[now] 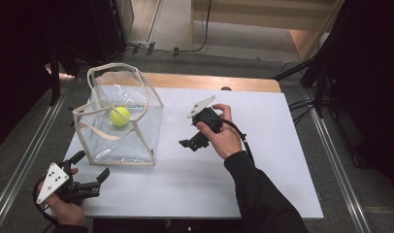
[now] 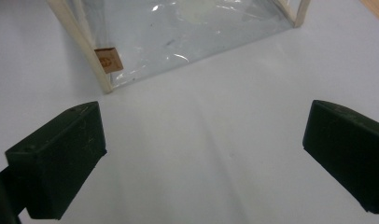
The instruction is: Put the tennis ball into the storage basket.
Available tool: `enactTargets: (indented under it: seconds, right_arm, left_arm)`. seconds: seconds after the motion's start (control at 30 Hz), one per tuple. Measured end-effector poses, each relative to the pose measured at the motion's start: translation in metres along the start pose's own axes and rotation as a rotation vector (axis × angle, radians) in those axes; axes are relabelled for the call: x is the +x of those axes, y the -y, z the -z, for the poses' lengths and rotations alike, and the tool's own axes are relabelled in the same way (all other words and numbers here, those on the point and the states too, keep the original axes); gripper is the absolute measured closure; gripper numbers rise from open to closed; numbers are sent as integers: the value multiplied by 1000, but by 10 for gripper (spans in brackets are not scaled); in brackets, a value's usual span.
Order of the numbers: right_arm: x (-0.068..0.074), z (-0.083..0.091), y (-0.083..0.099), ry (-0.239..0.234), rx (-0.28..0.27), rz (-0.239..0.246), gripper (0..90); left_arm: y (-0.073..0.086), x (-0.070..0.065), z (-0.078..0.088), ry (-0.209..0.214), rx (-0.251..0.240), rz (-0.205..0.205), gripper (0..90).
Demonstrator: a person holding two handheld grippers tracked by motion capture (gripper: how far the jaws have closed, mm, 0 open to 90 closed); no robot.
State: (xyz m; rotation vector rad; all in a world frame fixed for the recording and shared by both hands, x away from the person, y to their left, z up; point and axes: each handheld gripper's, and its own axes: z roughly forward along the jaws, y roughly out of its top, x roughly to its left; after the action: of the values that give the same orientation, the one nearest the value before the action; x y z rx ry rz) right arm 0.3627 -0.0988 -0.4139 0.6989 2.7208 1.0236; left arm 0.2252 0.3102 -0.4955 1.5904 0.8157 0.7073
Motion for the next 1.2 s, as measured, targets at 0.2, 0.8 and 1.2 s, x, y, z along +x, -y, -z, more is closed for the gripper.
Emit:
enactTargets:
  seconds: [0.2,0.8,1.2]
  right_arm:
    - [-1,1,21,8,-16,-30,0]
    - [-3,13,78,31,-104,-110,0]
    - [-9,22,115,56,-133,-166,0]
  left_arm:
    - [0,0,0,-1,0,1,0]
    - [0,-1,0,-1,-1,1,0]
    - [0,-1,0,1,5,-5,0]
